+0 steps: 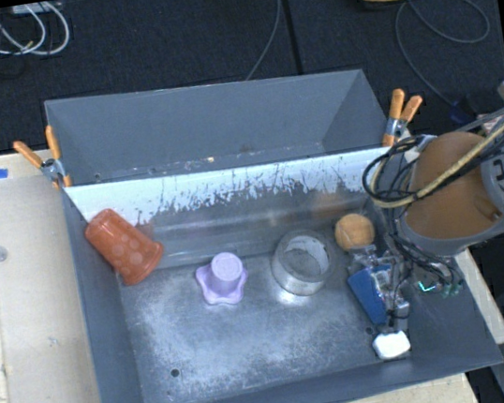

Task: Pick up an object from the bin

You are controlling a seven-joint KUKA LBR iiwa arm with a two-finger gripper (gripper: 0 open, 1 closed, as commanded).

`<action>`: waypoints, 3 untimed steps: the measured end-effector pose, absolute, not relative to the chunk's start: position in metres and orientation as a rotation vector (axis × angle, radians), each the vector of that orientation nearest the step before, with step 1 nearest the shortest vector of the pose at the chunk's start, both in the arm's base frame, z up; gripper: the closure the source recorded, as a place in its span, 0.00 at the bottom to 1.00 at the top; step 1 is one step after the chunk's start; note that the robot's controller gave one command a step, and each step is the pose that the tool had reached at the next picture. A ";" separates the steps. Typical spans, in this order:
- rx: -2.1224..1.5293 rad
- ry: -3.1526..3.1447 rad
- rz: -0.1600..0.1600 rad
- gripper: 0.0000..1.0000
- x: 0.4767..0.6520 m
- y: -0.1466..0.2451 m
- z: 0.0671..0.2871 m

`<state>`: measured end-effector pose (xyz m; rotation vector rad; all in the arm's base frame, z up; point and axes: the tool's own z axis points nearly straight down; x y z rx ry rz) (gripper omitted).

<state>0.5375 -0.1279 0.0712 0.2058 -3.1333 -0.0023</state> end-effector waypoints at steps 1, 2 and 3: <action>0.363 -3.120 -0.002 1.00 0.531 -0.122 0.073; 0.364 -3.120 -0.002 1.00 0.531 -0.122 0.073; 0.358 -3.120 -0.003 1.00 0.529 -0.124 0.082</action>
Offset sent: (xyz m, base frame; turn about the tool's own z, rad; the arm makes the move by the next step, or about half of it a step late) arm 0.0000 0.0000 0.0000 0.0000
